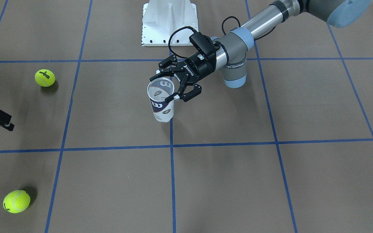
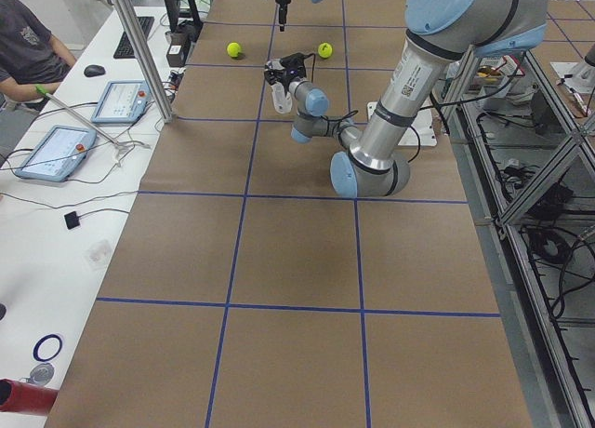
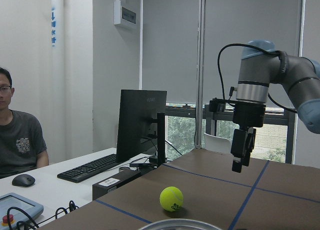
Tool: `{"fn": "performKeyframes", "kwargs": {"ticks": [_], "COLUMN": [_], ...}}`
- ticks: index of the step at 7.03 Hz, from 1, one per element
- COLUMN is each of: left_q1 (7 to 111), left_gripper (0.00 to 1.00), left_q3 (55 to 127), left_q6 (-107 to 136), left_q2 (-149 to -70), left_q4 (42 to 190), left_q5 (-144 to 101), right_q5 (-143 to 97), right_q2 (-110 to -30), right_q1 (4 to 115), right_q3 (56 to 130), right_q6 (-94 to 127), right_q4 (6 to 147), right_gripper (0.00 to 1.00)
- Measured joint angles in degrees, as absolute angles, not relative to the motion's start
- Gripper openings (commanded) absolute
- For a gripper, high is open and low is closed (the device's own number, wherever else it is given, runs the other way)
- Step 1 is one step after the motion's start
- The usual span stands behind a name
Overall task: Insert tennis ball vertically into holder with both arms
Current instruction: 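Lower the right gripper onto the nearer yellow tennis ball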
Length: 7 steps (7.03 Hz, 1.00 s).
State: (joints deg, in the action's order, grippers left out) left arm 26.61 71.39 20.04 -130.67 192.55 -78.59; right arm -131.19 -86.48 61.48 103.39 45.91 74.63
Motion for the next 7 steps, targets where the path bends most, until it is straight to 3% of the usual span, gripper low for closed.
{"fn": "performKeyframes", "kwargs": {"ticks": [2,4,7], "left_q1": [26.5,26.4,26.3], "left_gripper": [0.73,0.73,0.73], "left_q3": [71.5,71.6,71.6], "left_q6": [20.1,20.1,20.1], "left_q2": [-130.0,-129.7,-129.4], "left_q4": [192.6,192.7,192.7], "left_q5": [-78.6,-78.6,-78.6], "right_q5": [-130.0,-125.3,-119.3], "right_q2": [-93.4,-100.2,-103.3], "right_q1": [56.3,50.3,42.8], "right_q3": [109.4,110.6,110.8], "right_q6": [52.8,64.2,68.0], "right_q4": [69.4,55.7,52.5], "right_gripper": [1.00,1.00,1.00]}}
